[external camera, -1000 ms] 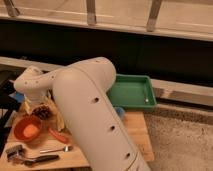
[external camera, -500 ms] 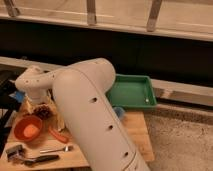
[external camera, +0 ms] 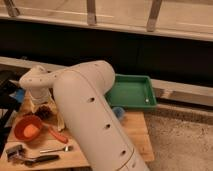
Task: Place grapes in table surface
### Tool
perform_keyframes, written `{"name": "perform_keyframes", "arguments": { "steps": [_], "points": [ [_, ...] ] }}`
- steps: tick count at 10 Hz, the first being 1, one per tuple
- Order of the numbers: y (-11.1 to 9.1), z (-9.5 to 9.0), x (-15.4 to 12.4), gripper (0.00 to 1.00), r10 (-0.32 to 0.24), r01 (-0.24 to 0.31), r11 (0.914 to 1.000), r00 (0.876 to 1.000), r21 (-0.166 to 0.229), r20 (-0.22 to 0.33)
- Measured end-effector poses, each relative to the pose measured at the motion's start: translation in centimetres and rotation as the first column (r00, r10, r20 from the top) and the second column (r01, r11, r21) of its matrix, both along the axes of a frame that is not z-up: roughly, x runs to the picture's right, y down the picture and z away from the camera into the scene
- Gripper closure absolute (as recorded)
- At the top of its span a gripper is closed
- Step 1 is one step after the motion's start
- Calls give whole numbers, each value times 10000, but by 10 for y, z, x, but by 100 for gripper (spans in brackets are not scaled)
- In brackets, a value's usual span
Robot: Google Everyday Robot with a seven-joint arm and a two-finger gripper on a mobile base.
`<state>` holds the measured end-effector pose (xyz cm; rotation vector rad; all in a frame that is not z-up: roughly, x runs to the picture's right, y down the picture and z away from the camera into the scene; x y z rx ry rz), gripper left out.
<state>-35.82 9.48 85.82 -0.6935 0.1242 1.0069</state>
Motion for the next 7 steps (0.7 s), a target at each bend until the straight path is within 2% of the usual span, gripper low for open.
{"name": "perform_keyframes", "arguments": {
  "steps": [2,3,4,5,7],
  "points": [
    [5,1,-2,30,30,-30,9999,10000,-139,4],
    [7,1,4,36,-4,2,9997,9999,-234,-105],
    [4,2,5,42,13,-15,9999,9999,-167,-118],
    [9,2,-1,64,-19,18,9997,10000,-261,-58],
    [18,8,2,87,-23,18,9991,9999,-430,-112]
  ]
}}
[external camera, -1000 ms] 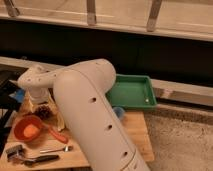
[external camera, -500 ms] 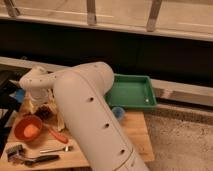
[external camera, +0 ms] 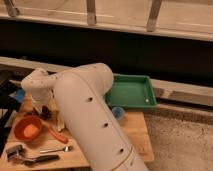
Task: Place grapes in table surface
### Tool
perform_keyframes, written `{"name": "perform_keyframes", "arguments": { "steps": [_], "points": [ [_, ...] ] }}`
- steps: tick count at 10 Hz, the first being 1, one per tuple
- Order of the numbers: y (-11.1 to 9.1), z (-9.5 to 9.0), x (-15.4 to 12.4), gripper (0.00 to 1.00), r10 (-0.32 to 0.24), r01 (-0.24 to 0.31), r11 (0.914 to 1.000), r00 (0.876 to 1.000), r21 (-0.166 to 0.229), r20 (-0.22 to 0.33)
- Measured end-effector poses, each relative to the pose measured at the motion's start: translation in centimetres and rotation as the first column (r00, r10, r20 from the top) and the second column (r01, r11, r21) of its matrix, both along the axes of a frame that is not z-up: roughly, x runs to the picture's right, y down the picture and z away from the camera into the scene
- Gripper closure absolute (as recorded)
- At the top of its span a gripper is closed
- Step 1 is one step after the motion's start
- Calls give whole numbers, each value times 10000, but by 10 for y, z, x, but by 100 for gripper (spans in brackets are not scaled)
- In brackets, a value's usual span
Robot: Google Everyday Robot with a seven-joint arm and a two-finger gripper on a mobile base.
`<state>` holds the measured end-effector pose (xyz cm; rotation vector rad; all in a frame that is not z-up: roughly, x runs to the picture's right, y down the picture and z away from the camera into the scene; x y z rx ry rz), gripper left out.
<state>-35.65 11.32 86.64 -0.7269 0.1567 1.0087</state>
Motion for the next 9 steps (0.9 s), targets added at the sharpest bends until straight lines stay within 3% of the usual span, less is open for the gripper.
{"name": "perform_keyframes", "arguments": {
  "steps": [2,5,7,9],
  "points": [
    [2,-2,0,100,-55,55,10000,10000,3,27],
    [-16,-18,2,100,-193,197,9990,9998,392,-96],
    [-38,-32,17,100,-255,285,9968,9989,741,-402],
    [-44,-42,35,100,-253,323,9952,9967,919,-766]
  ]
}}
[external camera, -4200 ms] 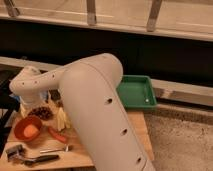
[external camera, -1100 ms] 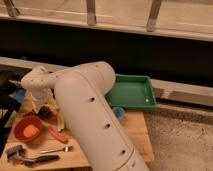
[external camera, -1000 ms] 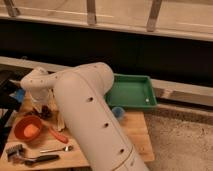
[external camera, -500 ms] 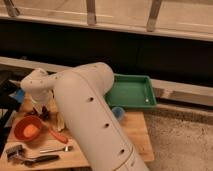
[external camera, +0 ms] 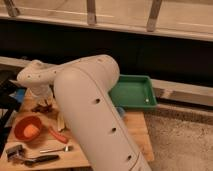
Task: Place grapes in table surface
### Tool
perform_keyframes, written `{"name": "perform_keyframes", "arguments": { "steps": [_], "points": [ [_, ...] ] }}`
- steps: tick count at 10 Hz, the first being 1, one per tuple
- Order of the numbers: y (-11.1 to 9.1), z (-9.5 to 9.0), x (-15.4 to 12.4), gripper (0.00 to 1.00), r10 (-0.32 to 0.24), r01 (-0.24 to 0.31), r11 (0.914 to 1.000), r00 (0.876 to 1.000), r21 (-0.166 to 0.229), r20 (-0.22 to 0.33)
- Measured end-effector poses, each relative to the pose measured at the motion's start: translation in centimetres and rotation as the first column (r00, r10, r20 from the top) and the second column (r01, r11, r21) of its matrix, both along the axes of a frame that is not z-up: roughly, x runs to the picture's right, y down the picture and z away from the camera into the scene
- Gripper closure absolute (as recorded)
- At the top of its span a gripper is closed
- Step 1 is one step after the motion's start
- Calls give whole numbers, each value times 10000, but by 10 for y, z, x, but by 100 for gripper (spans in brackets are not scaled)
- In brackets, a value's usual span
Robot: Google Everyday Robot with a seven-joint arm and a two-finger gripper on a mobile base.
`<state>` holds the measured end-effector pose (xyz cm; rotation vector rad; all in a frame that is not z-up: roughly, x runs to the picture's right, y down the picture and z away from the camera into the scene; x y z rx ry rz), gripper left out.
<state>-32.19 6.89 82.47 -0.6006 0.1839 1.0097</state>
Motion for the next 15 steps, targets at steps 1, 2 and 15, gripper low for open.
{"name": "perform_keyframes", "arguments": {
  "steps": [1,2,15],
  "points": [
    [-3,-6,17,100,81,-79,9999,9996,92,-281],
    [-5,-10,31,100,148,-141,9998,9986,133,-511],
    [-58,-63,264,100,2320,-2356,9707,8661,477,-4428]
  ]
}}
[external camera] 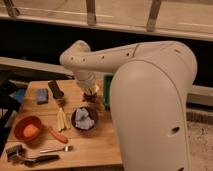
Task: Place grapes in table surface
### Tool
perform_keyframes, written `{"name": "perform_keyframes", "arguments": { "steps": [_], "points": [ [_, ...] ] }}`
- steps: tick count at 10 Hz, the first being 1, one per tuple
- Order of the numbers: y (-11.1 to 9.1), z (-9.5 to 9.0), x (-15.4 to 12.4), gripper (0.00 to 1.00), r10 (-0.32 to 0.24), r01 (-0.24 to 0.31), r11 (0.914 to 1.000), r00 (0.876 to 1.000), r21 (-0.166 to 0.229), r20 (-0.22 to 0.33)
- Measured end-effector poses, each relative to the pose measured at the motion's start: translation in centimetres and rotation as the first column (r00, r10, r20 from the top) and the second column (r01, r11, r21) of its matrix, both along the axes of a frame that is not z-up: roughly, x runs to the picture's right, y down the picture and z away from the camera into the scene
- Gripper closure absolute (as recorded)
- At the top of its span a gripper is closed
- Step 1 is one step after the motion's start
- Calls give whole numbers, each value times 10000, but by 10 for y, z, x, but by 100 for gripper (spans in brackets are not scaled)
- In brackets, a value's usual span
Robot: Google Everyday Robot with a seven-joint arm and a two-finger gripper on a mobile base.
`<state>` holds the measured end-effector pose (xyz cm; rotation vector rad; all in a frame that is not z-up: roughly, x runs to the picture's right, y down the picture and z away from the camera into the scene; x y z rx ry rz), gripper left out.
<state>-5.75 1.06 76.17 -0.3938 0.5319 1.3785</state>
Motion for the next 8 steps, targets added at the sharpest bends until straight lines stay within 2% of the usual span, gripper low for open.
{"name": "perform_keyframes", "arguments": {
  "steps": [2,6,8],
  "points": [
    [10,12,7,100,343,-346,9987,9994,-368,-73],
    [47,64,-1,100,879,-837,9902,9956,-1122,335],
    [57,83,-11,100,1037,-941,9851,9928,-1443,606]
  ]
}}
